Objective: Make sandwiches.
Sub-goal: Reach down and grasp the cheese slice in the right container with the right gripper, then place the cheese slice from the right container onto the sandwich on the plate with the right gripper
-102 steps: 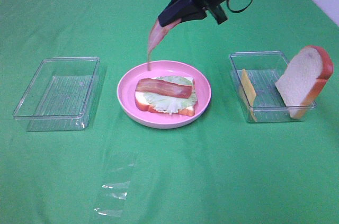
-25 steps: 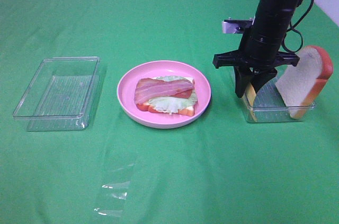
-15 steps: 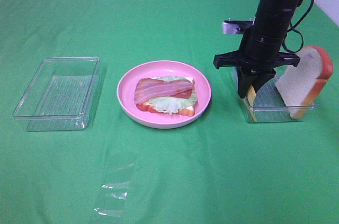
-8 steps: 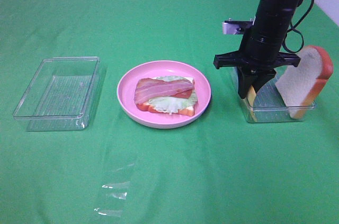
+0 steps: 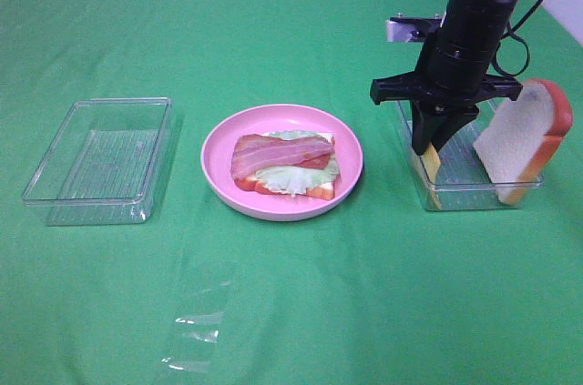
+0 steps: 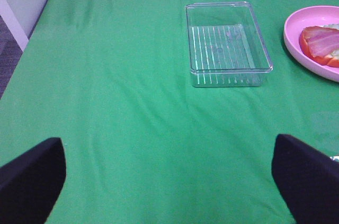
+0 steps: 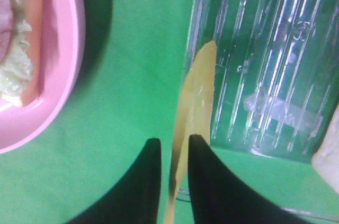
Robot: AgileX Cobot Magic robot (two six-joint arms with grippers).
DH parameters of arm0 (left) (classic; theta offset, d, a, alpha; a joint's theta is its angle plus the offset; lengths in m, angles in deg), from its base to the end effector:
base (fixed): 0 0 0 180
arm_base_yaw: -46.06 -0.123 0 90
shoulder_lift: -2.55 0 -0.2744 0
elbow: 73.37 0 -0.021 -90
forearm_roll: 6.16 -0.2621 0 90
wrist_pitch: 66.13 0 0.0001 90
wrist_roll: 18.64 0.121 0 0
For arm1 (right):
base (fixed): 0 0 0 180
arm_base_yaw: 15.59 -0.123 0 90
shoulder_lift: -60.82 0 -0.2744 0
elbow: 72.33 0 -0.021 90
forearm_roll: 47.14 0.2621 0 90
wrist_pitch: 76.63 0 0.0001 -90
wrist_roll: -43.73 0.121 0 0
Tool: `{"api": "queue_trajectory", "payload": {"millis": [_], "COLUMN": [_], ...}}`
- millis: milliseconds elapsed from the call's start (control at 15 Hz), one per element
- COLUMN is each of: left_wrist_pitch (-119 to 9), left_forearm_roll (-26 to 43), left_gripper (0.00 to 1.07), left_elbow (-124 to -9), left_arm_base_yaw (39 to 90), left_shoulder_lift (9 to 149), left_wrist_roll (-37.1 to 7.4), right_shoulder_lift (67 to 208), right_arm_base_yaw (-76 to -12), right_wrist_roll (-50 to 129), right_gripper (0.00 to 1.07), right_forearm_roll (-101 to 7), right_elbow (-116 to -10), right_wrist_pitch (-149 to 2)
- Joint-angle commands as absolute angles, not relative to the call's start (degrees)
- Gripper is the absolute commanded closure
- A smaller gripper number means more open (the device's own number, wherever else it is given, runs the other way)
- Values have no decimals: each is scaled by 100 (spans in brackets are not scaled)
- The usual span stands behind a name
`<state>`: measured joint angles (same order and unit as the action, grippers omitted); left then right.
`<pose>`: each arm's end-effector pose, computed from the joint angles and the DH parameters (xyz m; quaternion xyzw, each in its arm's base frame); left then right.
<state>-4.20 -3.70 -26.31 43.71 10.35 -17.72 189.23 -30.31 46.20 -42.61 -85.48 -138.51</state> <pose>0.0384 -0.0030 0.2737 -0.0093 0.8514 -0.0065 0.5243 0.4065 0.1155 0.1246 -0.0889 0.9951 0.0386 0.0194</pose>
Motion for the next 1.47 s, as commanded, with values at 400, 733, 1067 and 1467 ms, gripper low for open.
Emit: {"api": "queue_trajectory", "payload": {"millis": [400, 733, 1067, 1467], "left_wrist_pitch": [-448, -448, -448, -448], "left_forearm_roll": [-341, -341, -324, -324], "left_gripper": [9, 9, 9, 9], "left_elbow": [-2614, -2614, -2614, -2614], "left_arm_base_yaw": [4359, 4359, 4359, 4359], "left_shoulder_lift": [926, 926, 926, 926], "left_wrist_roll": [-1789, -1789, -1789, -1789], "right_shoulder_lift": [18895, 18895, 18895, 18236], "right_arm_base_yaw": [-3026, -3026, -3026, -3031], "right_wrist_roll": [4665, 4660, 4648, 4528], "right_gripper": [88, 107, 107, 107], "right_forearm_roll": [-4313, -4307, -4341, -4135], "right_elbow": [-8554, -8554, -8554, -8629], "right_wrist_pitch": [-13839, -13925, -13891, -13896]}}
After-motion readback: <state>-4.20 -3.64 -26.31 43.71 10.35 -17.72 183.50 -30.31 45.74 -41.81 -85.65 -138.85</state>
